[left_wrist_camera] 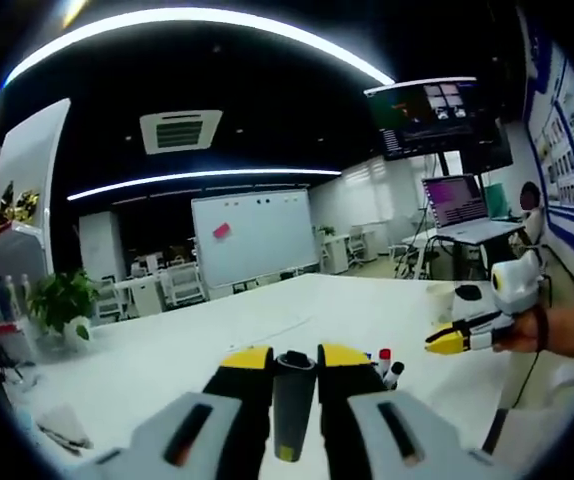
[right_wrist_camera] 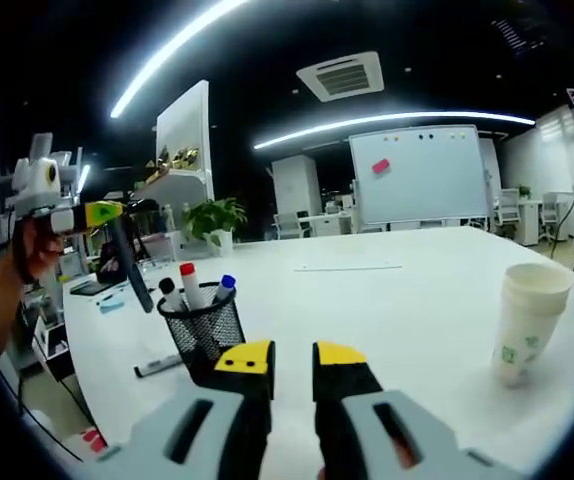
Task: Place the scattered laser pointers and whiteboard markers into the pen holder and stack the scattered paper cups together
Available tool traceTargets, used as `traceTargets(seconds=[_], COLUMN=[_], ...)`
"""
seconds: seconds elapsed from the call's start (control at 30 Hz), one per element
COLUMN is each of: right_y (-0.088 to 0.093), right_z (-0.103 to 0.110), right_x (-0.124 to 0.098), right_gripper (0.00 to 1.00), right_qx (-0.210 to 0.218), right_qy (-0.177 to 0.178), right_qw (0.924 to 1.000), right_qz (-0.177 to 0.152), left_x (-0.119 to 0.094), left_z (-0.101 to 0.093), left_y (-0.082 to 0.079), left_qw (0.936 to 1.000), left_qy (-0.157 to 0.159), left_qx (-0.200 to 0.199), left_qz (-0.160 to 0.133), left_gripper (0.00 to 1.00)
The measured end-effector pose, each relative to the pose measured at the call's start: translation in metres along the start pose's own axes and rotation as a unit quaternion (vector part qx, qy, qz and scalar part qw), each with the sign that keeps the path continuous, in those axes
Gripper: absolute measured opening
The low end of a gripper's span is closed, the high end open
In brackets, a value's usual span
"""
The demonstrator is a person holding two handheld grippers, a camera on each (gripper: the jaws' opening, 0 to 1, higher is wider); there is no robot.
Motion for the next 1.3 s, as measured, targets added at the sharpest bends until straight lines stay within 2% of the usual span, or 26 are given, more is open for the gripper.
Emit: traceTargets(seconds=[0.2,0.33,0.57,0.73,1.3], right_y=[0.0,-0.001,-0.003,-0.003,-0.004], right_z=[0.0,-0.001,-0.002,-0.003,-0.002], right_x=[-0.001,-0.001,-0.001,-0.001,-0.002], right_gripper=[0.16,0.16,0.16,0.16,0.15], right_qx=[0.0,-0.001,-0.002,-0.003,-0.01], right_qy=[0.001,0.001,0.001,0.002,0.0], right_qw=[1.0,1.0,1.0,1.0,0.9999], right_qz=[0.001,0.0,-0.003,-0.003,-0.001], left_x=[0.002,0.003,0.005,0.009,0.016], left_z=[0.001,0.004,0.002,0.003,-0.003], left_y=[-0.005,-0.009,-0.014,-0.014,-0.029], left_qw=[1.0,0.9997,0.9994,0.9999,0.9994], left_qy=[0.005,0.012,0.021,0.009,0.026], left_qx=[0.003,-0.019,-0.026,-0.007,-0.011], left_qz=[-0.004,-0.007,-0.012,-0.011,-0.021], left_gripper=[0.18,0.18,0.18,0.18,0.18])
Point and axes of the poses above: the point that each gripper's makers call its tool centre point, and the gripper's own axes: x roughly forward along the fingers, z roughly to its left, y roughly out of its underside, the point moved 10 cm from there along -x, roughly backward along the fingers, and after that the axes turned 3 degrees about -x, right-handed, at the moved point
